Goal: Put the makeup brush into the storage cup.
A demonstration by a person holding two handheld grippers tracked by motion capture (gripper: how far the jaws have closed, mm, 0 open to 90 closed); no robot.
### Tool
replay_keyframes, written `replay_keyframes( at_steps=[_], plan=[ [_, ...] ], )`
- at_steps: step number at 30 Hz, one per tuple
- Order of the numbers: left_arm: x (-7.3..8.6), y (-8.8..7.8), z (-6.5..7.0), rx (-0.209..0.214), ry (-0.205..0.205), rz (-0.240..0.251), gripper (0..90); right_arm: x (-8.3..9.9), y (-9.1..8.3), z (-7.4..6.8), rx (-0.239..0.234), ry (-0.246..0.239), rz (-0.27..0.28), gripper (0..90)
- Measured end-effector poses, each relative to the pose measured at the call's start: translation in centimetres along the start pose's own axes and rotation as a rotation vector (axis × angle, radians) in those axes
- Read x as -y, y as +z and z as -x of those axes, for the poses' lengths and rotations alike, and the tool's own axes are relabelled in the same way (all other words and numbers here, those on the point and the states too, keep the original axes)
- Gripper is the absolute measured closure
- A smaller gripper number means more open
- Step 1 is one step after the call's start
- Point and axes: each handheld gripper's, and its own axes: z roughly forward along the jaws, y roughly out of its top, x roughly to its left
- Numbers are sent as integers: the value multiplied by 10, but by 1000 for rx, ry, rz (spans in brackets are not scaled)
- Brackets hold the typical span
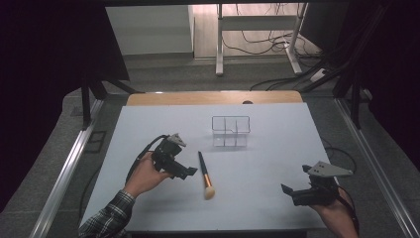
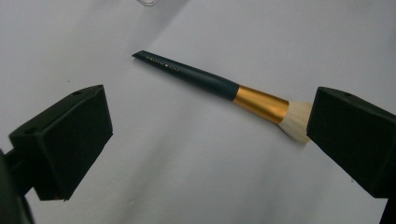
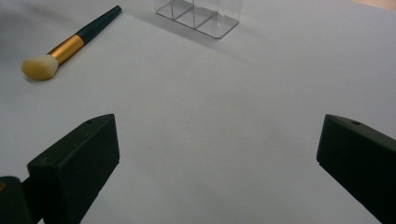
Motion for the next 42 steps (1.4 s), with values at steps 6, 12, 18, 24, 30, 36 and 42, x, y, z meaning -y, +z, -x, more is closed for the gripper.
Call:
replay_keyframes(
  at_steps=[6,12,18,24,30,36,42],
  plan=[
    [-8,6,2,5,10,-22,6,0,0,0,-1,1,0,0],
    [-15,12,5,5,12,-37,6,0,0,0,-4,-4,-3,0],
    [-22,18,8,6,21,-55,6,0,0,0,-4,-3,-4,0],
    [-27,23,11,3,22,-65,6,0,1,0,-6,-5,-7,0],
    [-34,31,15,3,30,-85,6,0,1,-1,-6,-5,-10,0],
    [-42,37,17,-1,45,-105,6,0,1,-1,-8,-4,-12,0],
    [-42,43,16,-5,30,-115,5,0,1,-1,-11,-6,-14,0]
  ],
)
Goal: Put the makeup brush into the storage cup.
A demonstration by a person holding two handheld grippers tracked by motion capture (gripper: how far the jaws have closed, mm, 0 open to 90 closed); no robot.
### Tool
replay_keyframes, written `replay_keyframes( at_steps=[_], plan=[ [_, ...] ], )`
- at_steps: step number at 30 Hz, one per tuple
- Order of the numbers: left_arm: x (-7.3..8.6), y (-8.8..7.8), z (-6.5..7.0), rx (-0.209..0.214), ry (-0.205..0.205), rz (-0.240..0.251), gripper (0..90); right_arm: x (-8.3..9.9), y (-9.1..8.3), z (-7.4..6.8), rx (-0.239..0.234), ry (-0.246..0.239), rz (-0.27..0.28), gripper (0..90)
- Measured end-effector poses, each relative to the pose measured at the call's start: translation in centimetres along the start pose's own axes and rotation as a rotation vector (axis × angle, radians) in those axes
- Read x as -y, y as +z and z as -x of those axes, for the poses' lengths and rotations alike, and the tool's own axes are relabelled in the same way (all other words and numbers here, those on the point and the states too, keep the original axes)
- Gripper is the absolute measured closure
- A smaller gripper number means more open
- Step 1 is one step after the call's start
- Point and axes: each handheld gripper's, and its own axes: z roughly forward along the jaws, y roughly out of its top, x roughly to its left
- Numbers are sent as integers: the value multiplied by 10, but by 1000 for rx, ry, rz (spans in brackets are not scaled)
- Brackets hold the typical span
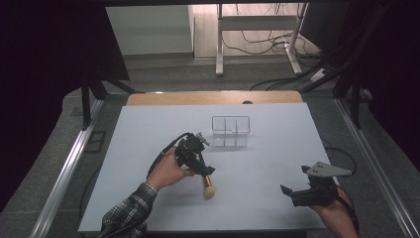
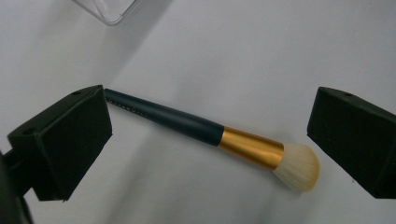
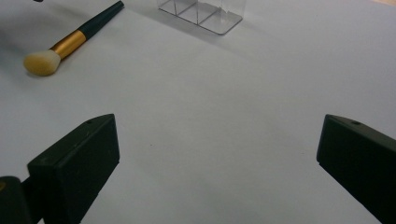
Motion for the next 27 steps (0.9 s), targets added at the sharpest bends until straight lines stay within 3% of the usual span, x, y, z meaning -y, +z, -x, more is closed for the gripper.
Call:
replay_keyframes(
  at_steps=[7,12,15,27],
  plan=[
    [3,10,0,-6,-21,-10,4,0,0,0,-1,-1,-1,0],
    [4,17,-2,-17,-7,-40,5,0,0,0,-1,-2,-1,0],
    [6,22,-2,-19,-25,-37,4,0,0,0,-2,-2,-1,0],
    [9,39,0,-30,-21,-80,3,0,0,-1,-2,-4,-3,0]
  ],
)
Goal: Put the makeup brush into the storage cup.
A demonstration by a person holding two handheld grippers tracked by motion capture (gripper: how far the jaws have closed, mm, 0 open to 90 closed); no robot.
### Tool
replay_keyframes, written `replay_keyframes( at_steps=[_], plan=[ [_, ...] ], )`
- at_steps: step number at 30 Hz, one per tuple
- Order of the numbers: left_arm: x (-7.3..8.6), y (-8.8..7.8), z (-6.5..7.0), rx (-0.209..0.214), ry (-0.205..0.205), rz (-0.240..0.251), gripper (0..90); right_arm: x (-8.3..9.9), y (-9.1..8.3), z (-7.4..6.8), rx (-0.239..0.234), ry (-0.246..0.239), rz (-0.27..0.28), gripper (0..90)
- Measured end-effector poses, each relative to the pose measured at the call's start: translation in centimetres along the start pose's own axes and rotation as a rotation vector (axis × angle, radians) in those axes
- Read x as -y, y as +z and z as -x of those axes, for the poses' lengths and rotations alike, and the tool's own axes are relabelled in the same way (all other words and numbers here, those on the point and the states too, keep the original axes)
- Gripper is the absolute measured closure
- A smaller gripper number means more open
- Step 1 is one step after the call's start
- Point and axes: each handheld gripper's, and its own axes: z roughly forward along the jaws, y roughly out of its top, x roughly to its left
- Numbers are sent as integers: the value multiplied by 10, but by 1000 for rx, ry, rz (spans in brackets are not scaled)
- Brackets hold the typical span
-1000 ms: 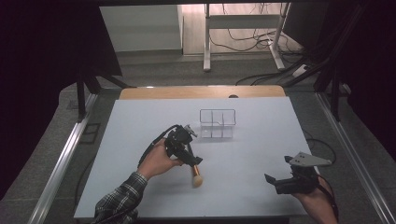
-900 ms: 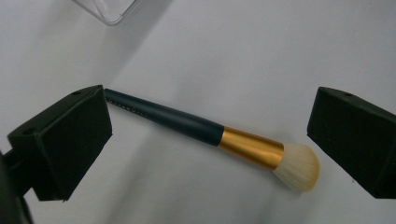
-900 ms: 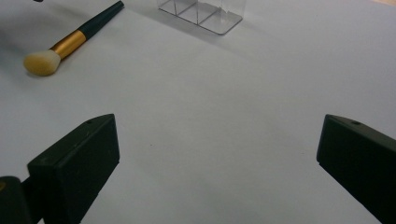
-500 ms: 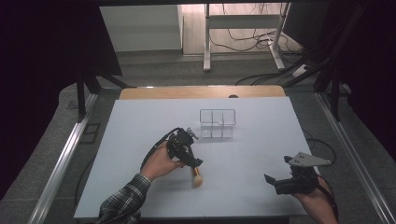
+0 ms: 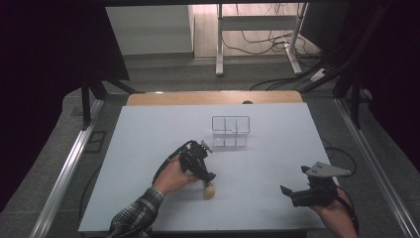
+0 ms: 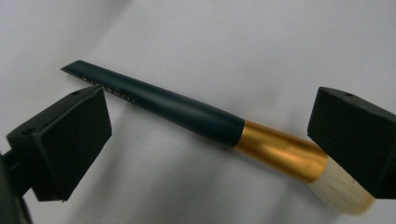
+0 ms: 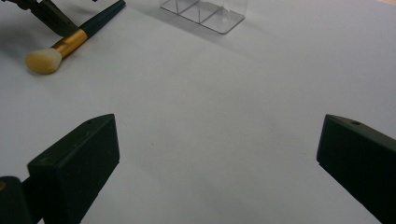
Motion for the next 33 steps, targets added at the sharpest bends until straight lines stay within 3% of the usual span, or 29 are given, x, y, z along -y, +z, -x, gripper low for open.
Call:
replay_keyframes(
  at_steps=[13,14,15,17,20,23,33],
  plan=[
    [3,15,2,-10,-5,-41,13,0,0,0,0,0,-1,0],
    [4,15,4,-33,8,-45,35,0,0,0,0,0,-2,0],
    [4,13,6,-54,25,-52,79,0,0,0,0,0,-2,0],
    [5,6,7,-49,13,-64,224,0,0,0,0,0,-2,0],
    [10,-2,6,-34,31,-99,725,0,0,0,1,-1,-2,0],
    [11,-3,4,-15,38,-101,742,0,0,-1,0,-4,-3,0],
    [14,-4,4,-11,63,-78,743,0,0,0,2,-3,-7,0]
  ],
)
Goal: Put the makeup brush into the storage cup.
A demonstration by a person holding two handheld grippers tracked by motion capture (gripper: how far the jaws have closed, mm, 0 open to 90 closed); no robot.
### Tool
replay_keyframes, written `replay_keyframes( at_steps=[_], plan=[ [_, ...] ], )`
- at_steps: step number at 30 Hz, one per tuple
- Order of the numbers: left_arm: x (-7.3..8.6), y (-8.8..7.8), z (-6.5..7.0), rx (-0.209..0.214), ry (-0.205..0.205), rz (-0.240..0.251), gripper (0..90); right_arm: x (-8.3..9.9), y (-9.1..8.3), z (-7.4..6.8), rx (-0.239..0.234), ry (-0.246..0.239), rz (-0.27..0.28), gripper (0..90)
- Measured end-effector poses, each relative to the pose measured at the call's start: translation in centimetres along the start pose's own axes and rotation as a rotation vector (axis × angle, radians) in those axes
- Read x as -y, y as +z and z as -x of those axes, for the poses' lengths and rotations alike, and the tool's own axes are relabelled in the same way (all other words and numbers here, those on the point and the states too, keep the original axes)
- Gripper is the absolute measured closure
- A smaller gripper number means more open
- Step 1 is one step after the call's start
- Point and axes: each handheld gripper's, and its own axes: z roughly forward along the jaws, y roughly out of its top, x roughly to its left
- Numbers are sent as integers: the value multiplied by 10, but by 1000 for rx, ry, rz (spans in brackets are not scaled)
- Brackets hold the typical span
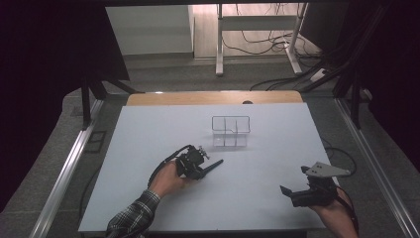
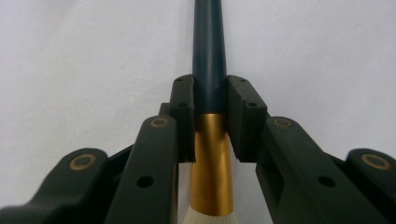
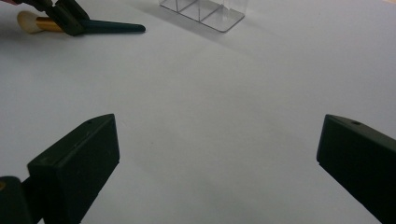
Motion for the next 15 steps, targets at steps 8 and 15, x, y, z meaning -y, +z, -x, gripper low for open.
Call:
replay_keyframes(
  at_steps=[8,15],
  plan=[
    [3,-4,2,0,14,23,744,0,0,0,-1,-1,-1,0],
    [3,-14,5,7,27,55,744,0,0,0,-1,0,-1,0]
  ],
)
